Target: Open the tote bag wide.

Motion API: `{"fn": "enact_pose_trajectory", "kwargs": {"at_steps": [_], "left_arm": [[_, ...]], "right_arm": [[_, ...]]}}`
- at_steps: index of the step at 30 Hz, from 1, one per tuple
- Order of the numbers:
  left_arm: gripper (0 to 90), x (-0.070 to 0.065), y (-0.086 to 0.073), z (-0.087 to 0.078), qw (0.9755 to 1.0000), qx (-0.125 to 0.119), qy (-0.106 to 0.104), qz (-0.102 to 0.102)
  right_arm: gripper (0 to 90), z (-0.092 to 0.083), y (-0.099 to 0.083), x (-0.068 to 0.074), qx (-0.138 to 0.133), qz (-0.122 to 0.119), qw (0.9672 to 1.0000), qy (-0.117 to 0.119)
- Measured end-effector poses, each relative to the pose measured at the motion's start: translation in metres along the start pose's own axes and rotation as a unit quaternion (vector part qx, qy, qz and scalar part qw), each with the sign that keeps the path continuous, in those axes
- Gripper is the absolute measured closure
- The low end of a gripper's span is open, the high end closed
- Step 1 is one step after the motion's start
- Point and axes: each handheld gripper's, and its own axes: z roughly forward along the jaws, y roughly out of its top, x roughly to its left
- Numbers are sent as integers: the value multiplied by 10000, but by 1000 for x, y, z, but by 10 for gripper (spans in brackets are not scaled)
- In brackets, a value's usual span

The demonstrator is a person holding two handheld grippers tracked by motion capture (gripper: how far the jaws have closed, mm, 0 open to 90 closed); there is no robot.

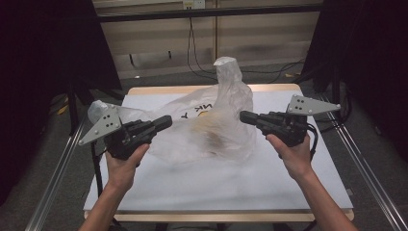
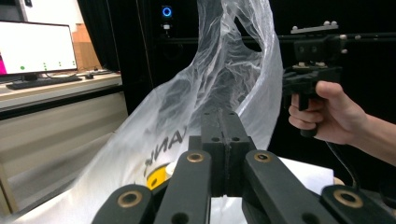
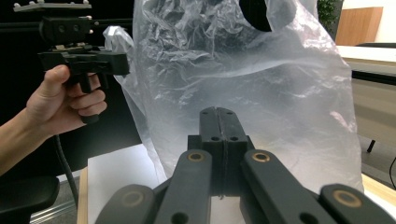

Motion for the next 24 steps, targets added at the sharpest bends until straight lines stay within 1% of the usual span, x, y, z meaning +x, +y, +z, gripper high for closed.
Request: {"fn": "enact_pose_trajectory", "kwargs": {"at_steps": [2,5,6,8,9,11,12,13,14,15,18,19,20,21,22,23,24], "left_arm": [[900,4,0,6,10000,36,-6,-47],[900,12,-5,16,9998,134,75,-155],[900,14,-7,19,9997,94,92,-205],[900,18,-6,22,9996,48,96,-258],[900,19,-3,23,9996,17,102,-255],[900,22,2,25,9996,-23,110,-272],[900,25,5,25,9995,-99,122,-265],[900,26,9,25,9995,-127,160,-257],[900,27,11,27,9992,-207,140,-303],[900,28,13,29,9991,-165,84,-377],[900,31,10,39,9995,87,165,-273],[900,32,8,42,9993,73,138,-340],[900,33,3,46,9991,82,104,-397],[900,33,0,48,9991,133,105,-376],[900,33,-5,52,9989,211,40,-408],[900,32,-8,55,9988,220,60,-442],[900,31,-13,59,9987,325,94,-372]], "right_arm": [[900,3,3,0,-7,-12,10000,15],[900,6,4,-1,-4,-16,10000,19],[900,7,5,-2,11,-20,10000,6],[900,8,4,-3,50,-24,10000,-1],[900,8,3,-4,97,-32,9999,-21],[900,8,3,-4,100,-35,9999,-11],[900,8,3,-5,109,-37,9999,-41],[900,9,5,-6,83,-23,10000,-38],[900,9,5,-6,83,-23,10000,-38],[900,9,6,-7,91,-24,9999,-37],[900,10,8,-9,92,-24,9999,-47],[900,10,9,-10,98,-26,9999,-56],[900,10,10,-10,91,-38,9999,-71],[900,11,10,-11,79,-20,10000,-55],[900,13,9,-12,92,-16,9999,-56],[900,13,9,-12,92,-16,9999,-56],[900,15,6,-13,123,3,9999,-55]]}}
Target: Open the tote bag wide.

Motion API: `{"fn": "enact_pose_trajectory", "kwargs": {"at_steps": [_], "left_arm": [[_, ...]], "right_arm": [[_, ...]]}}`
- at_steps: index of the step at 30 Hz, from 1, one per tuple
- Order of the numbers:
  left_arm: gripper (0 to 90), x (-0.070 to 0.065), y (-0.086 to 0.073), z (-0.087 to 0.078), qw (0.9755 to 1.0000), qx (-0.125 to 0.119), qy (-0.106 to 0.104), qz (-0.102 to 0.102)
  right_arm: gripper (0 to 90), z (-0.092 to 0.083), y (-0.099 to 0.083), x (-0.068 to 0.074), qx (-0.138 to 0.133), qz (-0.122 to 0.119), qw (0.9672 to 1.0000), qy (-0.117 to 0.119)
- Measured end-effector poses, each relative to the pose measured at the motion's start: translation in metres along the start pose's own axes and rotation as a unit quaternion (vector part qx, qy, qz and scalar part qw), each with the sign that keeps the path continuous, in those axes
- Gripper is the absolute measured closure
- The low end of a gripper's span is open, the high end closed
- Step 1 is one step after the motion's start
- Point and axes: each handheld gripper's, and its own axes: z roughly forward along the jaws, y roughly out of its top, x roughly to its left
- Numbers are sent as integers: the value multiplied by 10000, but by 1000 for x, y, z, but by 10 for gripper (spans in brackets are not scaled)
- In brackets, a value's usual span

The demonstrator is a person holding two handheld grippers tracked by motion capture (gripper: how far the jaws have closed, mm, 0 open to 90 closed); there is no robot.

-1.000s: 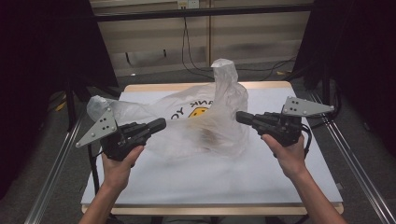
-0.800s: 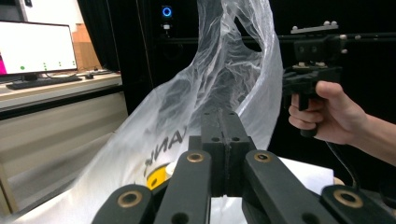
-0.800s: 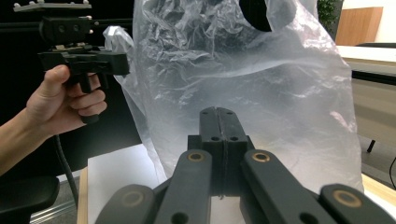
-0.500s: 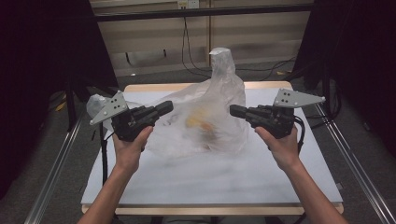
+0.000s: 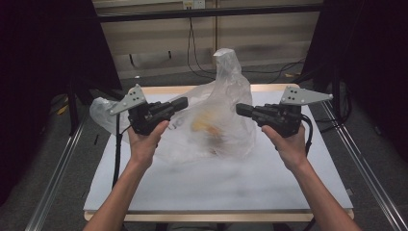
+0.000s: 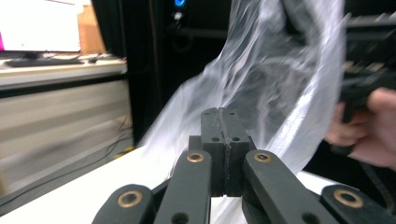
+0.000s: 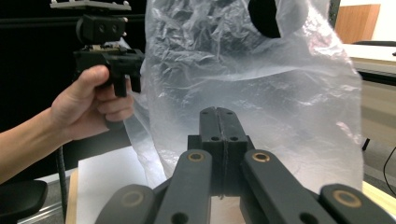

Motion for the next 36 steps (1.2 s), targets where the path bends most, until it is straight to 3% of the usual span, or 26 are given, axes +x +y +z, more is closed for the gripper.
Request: {"fn": "enact_pose_trajectory", "kwargs": {"at_steps": [2,5,6,10,15,24,29,34,36], "left_arm": [[900,0,-10,9,9998,141,-133,-95],[900,1,-15,15,9995,233,-136,-134],[900,2,-16,16,9994,281,-168,-62],[900,8,-23,26,9988,434,-116,-192],[900,12,-37,35,9978,571,-272,-179],[900,6,-49,52,9960,801,-368,-157],[900,5,-61,61,9944,925,-434,-254],[900,3,-71,67,9937,946,-497,-340],[900,0,-73,69,9931,994,-540,-301]], "right_arm": [[900,2,-3,-2,24,10,10000,-21],[900,5,-6,-4,39,50,10000,-40],[900,7,-9,-6,91,49,9999,-66],[900,11,-14,-11,125,74,9998,-110],[900,13,-23,-12,176,120,9997,-116],[900,15,-37,-12,237,220,9995,-56],[900,17,-46,-14,297,241,9993,-8],[900,18,-44,-14,221,290,9993,17],[900,20,-36,-10,157,208,9996,50]]}}
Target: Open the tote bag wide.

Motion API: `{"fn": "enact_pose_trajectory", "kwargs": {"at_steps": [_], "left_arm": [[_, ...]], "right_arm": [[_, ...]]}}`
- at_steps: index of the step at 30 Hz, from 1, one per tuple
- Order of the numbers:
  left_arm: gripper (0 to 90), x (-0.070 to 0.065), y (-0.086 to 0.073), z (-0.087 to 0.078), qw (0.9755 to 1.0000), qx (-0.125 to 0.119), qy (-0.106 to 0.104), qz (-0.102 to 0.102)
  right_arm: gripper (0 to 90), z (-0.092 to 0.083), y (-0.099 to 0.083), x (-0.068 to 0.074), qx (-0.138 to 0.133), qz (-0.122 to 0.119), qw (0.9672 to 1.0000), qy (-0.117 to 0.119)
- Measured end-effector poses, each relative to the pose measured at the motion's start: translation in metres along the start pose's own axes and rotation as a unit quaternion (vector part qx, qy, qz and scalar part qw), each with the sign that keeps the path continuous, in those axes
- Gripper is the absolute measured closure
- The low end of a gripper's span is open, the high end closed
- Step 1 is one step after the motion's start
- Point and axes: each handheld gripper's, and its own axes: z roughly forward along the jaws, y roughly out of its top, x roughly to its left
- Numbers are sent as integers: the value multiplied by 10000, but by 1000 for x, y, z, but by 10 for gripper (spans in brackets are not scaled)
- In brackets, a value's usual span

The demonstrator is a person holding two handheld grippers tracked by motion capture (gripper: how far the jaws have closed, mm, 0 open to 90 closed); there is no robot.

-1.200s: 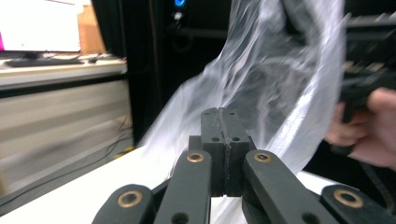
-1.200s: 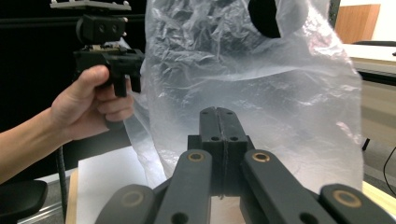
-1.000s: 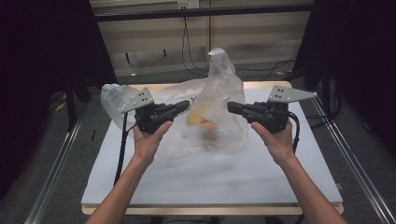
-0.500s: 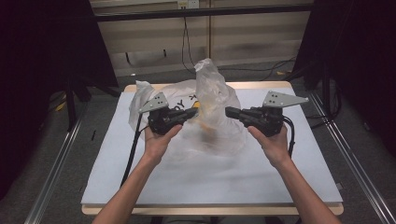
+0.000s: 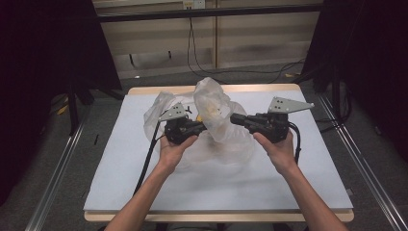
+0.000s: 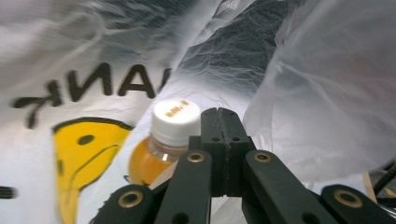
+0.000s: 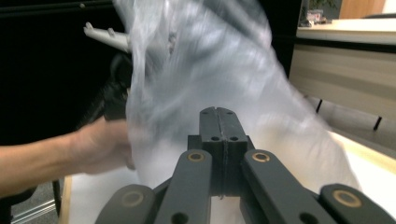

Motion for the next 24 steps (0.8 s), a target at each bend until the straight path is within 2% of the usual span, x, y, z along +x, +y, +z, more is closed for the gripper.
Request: {"fn": "enact_pose_trajectory", "kwargs": {"at_steps": [2,3,6,7,9,10,14,17,18,21,22,23,24], "left_arm": [[900,-3,-2,4,10000,37,17,38],[900,-4,-3,6,10000,51,-40,59],[900,-6,-4,8,10000,55,-70,32],[900,-6,-5,9,9999,113,-38,41],[900,-6,-5,9,9999,127,4,18],[900,-6,-5,9,9999,102,-11,2],[900,-5,-3,8,10000,6,-39,-61],[900,-4,-2,6,10000,60,21,-19],[900,-5,-2,7,10000,31,5,-69],[900,-6,-1,6,10000,28,11,-55],[900,-6,-1,6,10000,10,-39,-36],[900,-7,0,6,10000,47,-17,-2],[900,-8,-1,7,10000,40,-57,14]], "right_arm": [[900,0,5,1,-45,-12,10000,2],[900,0,5,1,-45,-12,10000,2],[900,1,15,2,-132,-45,9999,4],[900,3,21,3,-207,-55,9998,29],[900,4,23,4,-223,-58,9997,64],[900,7,26,8,-287,-52,9994,176],[900,11,30,20,-296,-157,9989,326],[900,13,39,32,-317,-289,9980,473],[900,12,41,35,-326,-311,9978,488],[900,14,42,38,-207,-380,9982,423],[900,19,38,34,36,-347,9990,279],[900,19,38,34,36,-347,9990,279],[900,22,34,31,153,-352,9992,141]]}}
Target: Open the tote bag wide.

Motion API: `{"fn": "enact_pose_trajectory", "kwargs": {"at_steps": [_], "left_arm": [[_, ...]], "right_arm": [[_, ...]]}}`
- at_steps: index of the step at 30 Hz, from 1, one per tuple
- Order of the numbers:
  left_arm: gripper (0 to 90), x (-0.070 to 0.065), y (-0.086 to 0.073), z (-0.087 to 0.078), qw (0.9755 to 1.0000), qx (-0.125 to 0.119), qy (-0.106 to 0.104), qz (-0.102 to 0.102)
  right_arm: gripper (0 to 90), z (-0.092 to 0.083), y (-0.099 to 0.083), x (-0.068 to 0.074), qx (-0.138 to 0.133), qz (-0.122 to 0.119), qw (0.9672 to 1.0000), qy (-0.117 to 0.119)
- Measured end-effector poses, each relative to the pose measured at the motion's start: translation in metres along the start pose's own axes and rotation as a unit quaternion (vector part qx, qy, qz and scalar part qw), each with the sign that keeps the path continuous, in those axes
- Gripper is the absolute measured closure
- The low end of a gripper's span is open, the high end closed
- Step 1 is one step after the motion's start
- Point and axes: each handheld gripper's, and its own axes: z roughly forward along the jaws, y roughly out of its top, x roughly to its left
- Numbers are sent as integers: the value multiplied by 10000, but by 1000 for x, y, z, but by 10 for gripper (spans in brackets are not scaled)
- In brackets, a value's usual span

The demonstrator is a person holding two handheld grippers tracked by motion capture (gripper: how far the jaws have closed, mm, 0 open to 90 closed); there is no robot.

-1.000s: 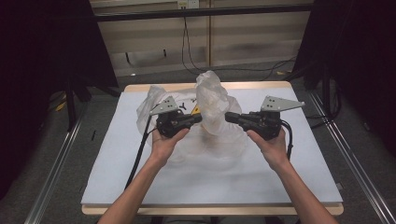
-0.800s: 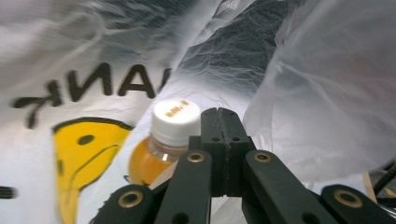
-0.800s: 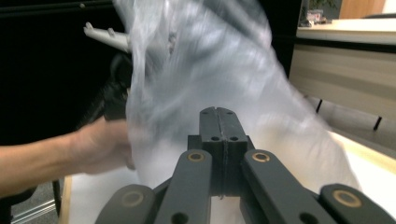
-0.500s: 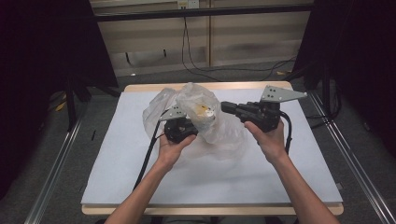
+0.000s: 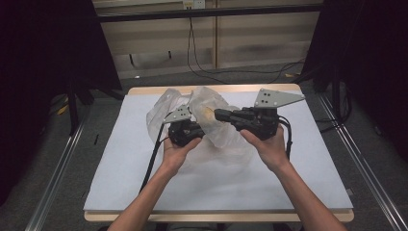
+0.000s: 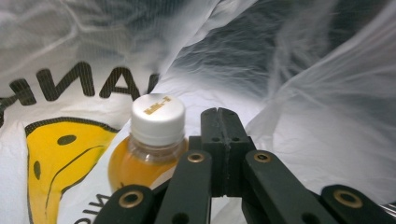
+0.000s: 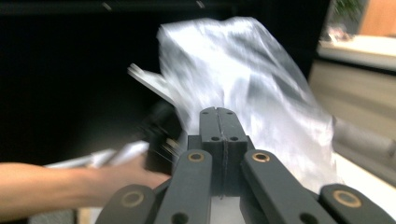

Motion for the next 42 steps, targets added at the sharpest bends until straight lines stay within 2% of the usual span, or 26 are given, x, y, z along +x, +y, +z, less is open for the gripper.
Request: {"fn": "enact_pose_trajectory", "kwargs": {"at_steps": [1,3,5,10,14,15,18,19,21,23,24,26,28,29,30,32,33,34,35,36,37,38,39,40,41,42], "left_arm": [[900,-1,0,0,10000,25,-9,24],[900,-2,-1,0,9999,123,0,98],[900,-1,-2,0,9997,222,25,103],[900,6,-10,-5,9995,288,73,52],[900,15,-23,-8,9987,450,192,-106],[900,18,-27,-8,9983,509,224,-156],[900,26,-37,-8,9976,583,109,-370],[900,30,-40,-9,9968,698,262,-275],[900,36,-46,-12,9965,680,240,-428],[900,45,-55,-18,9943,911,414,-355],[900,45,-55,-18,9943,911,414,-355],[900,54,-64,-19,9906,1070,599,-611],[900,58,-67,-19,9897,1136,618,-616],[900,62,-71,-17,9878,1306,653,-535],[900,66,-76,-14,9839,1585,730,-392],[900,67,-79,-13,9826,1654,737,-405],[900,67,-82,-12,9812,1687,783,-511],[900,72,-84,-12,9798,1796,790,-398],[900,72,-84,-12,9798,1796,790,-398],[900,71,-86,-11,9775,1802,901,-629],[900,72,-88,-12,9744,1920,993,-623],[900,69,-92,-11,9682,2000,1117,-1003],[900,69,-92,-11,9682,2000,1117,-1003],[900,74,-94,-11,9713,2087,987,-567],[900,74,-95,-12,9704,2139,985,-528],[900,82,-94,-14,9727,2163,842,-78]], "right_arm": [[900,5,-10,-8,182,42,9998,-122],[900,7,-14,-11,254,82,9994,-198],[900,10,-28,-23,383,245,9985,-298],[900,5,-55,-41,406,491,9973,-367],[900,2,-84,-53,588,716,9946,-477],[900,2,-84,-53,588,716,9946,-477],[900,6,-108,-61,839,831,9916,-521],[900,8,-114,-65,910,870,9906,-537],[900,9,-124,-69,975,955,9891,-553],[900,10,-134,-73,1013,1034,9880,-541],[900,10,-138,-75,1048,1075,9873,-528],[900,12,-144,-77,1209,1067,9854,-555],[900,13,-147,-78,1257,1067,9848,-541],[900,14,-154,-79,1383,1098,9828,-541],[900,14,-156,-80,1451,1090,9819,-545],[900,14,-162,-82,1598,1095,9794,-564],[900,14,-162,-82,1598,1095,9794,-564],[900,14,-168,-85,1752,1118,9765,-578],[900,14,-168,-85,1752,1118,9765,-578],[900,13,-173,-87,1942,1095,9725,-673],[900,13,-177,-89,1991,1176,9709,-618],[900,13,-179,-89,2066,1177,9690,-674],[900,13,-179,-89,2066,1177,9690,-674],[900,14,-181,-90,2200,1112,9667,-690],[900,15,-183,-89,2277,1118,9648,-687],[900,16,-182,-88,2332,1060,9640,-708]]}}
